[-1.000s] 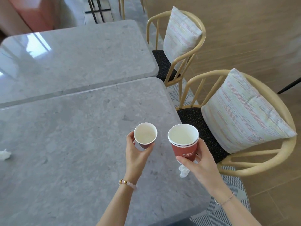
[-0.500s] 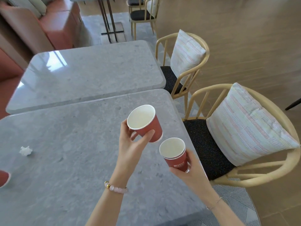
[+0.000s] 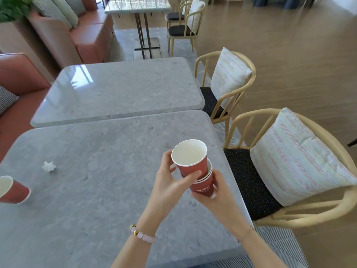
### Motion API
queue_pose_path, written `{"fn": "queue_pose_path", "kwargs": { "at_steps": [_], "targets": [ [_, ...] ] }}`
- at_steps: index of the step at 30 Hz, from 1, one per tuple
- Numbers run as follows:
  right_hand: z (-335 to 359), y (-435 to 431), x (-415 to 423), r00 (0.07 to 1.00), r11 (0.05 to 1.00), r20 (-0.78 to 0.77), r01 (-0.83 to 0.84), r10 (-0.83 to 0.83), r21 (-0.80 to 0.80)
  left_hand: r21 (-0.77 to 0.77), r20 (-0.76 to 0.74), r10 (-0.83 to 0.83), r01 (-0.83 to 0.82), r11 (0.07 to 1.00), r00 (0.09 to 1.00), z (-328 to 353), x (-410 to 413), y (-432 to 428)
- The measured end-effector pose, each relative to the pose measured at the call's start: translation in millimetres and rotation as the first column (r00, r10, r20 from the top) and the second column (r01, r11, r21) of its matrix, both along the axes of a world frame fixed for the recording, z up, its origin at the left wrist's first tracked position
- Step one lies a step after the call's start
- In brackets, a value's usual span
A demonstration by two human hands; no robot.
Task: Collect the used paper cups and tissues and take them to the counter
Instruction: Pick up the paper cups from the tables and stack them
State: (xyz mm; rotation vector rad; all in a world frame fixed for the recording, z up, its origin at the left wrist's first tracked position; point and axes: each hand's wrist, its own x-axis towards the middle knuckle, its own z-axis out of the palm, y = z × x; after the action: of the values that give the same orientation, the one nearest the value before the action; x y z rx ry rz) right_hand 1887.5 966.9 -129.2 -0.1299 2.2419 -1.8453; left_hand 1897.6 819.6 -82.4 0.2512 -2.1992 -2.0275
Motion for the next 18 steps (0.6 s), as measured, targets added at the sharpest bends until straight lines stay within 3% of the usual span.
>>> {"fn": "queue_pose_path", "kwargs": {
  "at_steps": [13,18],
  "targets": [
    [-4.1,5.1,9.1,0.999,0.997,-0.045,0.009,-0.012,-0.071,-0.109,0.054,-0.082,0.087,0.99,0.995,1.2,23.4,5.7],
    [-8.1,8.4,10.5,0.999,0.998,-0.033,0.01,-0.012,-0.068,-0.231,-0.033,-0.057,0.048,0.972,0.998,4.4,30.7,0.4]
  ]
}}
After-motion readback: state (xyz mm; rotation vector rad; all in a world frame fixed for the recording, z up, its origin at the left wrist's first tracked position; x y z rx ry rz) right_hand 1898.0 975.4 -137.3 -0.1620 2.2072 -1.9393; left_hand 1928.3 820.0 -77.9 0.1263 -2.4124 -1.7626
